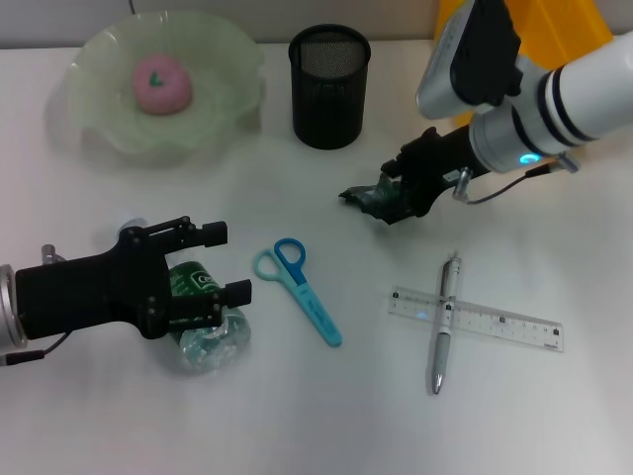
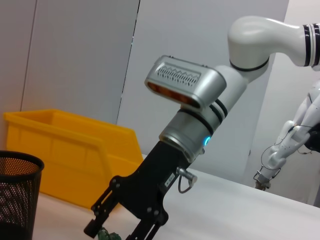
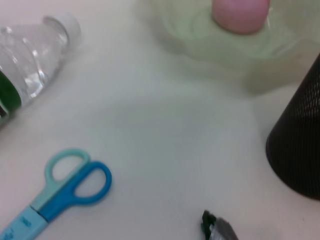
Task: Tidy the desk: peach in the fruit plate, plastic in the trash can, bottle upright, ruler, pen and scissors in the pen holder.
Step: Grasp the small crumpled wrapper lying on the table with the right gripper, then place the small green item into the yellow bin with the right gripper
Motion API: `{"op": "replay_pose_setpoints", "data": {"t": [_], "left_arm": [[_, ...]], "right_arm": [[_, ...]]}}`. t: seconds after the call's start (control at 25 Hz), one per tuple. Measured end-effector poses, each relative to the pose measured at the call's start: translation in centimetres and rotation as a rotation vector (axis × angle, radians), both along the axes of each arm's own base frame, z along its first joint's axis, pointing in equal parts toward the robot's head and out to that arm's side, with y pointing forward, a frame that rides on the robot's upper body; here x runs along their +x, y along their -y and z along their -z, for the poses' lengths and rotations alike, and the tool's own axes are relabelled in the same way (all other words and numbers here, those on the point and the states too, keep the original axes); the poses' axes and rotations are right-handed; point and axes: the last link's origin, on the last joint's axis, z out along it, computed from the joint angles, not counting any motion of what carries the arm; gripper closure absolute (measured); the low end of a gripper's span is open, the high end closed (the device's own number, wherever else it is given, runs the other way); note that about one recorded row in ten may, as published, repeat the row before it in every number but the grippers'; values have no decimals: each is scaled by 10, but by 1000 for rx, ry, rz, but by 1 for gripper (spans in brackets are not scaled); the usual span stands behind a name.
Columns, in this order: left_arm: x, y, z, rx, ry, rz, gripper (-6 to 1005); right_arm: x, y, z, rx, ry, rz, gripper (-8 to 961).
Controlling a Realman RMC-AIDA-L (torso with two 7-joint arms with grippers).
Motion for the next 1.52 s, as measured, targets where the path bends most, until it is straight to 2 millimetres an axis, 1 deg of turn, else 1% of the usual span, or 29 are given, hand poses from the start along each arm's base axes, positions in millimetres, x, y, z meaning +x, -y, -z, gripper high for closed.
{"op": "replay_pose_setpoints", "data": {"t": [0.16, 0.4, 0.6, 0.76, 0.84, 0.96, 1.08, 1.12, 1.2, 1.36, 1.44, 1.52], "left_arm": [[0, 0, 0, 0, 2, 1, 187], [1, 0, 1, 1, 6, 2, 187], [1, 0, 0, 1, 7, 2, 186], [2, 0, 0, 1, 8, 3, 186], [2, -1, 0, 1, 9, 3, 186], [4, -2, 0, 1, 11, 7, 186], [4, -3, -1, 1, 11, 8, 186], [4, -3, -1, 4, 13, 8, 187], [4, -3, -1, 5, 14, 7, 187], [5, -4, -1, 6, 14, 8, 187], [6, -5, -1, 2, 17, 9, 187], [8, -7, -1, -2, 19, 8, 187]], "right_arm": [[4, 1, 6, 11, 16, -10, 214], [4, 2, 8, 18, -8, -15, 459], [1, 5, 2, -2, -37, -12, 677], [1, 12, -13, 1, -113, 8, 713], [-2, 19, -24, 5, -196, 16, 730], [-4, 31, -47, 29, -363, 15, 754], [5, 47, -66, 68, -539, -14, 791], [10, 51, -69, 85, -584, -26, 813], [21, 60, -73, 128, -673, -42, 813], [41, 73, -69, 215, -805, -64, 814], [46, 76, -70, 254, -838, -74, 814], [53, 76, -78, 332, -870, -78, 814]]}}
